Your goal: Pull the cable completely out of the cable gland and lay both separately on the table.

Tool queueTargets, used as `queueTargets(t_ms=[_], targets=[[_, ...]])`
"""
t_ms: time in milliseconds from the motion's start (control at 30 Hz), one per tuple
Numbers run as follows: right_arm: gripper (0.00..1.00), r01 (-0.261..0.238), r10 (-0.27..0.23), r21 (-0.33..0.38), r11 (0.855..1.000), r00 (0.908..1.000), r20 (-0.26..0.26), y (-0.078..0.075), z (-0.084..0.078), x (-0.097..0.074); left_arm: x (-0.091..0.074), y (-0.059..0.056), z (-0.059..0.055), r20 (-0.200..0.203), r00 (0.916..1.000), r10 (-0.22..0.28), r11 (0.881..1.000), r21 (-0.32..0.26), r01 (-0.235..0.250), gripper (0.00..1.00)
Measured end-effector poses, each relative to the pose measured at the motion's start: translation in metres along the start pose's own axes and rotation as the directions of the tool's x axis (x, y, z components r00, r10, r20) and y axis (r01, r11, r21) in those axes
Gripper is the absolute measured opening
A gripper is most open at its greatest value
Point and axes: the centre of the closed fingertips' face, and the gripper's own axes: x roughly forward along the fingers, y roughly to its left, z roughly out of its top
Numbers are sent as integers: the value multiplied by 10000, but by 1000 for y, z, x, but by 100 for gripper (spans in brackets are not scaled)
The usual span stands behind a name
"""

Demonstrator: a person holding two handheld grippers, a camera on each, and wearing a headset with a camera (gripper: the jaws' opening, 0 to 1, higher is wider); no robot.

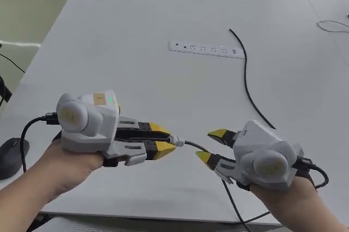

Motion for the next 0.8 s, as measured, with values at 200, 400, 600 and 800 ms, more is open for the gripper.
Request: queueTargets(t_ms=[200, 400, 600, 800], targets=[[17, -353, 351, -990, 9945, 9994, -30, 12, 8, 10, -1, -2, 2, 51, 10000, -43, 10000, 20, 43, 15], [9, -441, 461, -1080, 9932, 9988, 160, 12, 14, 13, -1, -2, 2, 59, 10000, -64, 10000, 42, 64, 15], [1, -579, 613, -1120, 9920, 9977, 272, 14, 16, 13, -1, -3, 4, 123, 9999, -89, 10000, -9, 90, 15], [0, -616, 659, -1306, 9895, 9974, 290, 15, 15, 13, 0, -4, 3, 80, 9998, -155, 9999, 20, 155, 15]])
